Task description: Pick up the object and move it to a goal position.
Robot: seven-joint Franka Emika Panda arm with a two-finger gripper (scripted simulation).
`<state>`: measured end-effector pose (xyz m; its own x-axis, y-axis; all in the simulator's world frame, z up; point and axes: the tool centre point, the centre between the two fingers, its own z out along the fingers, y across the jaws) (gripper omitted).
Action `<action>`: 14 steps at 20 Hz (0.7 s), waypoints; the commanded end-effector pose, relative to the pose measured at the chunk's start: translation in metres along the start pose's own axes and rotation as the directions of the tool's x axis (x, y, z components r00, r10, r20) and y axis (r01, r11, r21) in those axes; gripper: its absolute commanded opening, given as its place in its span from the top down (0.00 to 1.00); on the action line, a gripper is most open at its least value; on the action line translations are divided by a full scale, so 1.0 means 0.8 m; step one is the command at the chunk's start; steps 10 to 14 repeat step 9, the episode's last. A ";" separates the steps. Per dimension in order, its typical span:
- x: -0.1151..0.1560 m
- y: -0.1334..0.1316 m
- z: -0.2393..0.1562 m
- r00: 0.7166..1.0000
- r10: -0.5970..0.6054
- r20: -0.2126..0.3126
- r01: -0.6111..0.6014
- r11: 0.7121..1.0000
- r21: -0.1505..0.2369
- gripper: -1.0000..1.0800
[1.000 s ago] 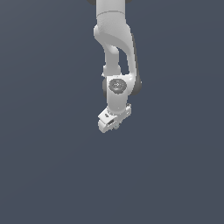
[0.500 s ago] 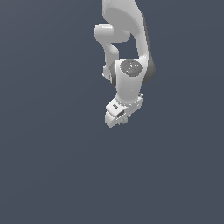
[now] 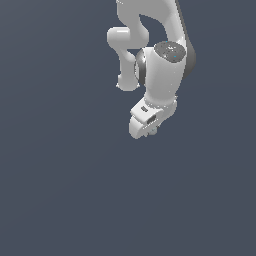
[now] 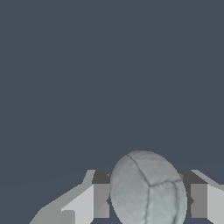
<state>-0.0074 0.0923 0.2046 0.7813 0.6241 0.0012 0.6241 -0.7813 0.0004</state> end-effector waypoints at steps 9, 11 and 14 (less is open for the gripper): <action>0.013 -0.003 -0.023 1.000 0.001 0.001 -0.001 1.000 0.001 1.00; 0.013 -0.003 -0.023 1.000 0.001 0.001 -0.001 1.000 0.001 1.00; 0.013 -0.003 -0.023 1.000 0.001 0.001 -0.001 1.000 0.001 1.00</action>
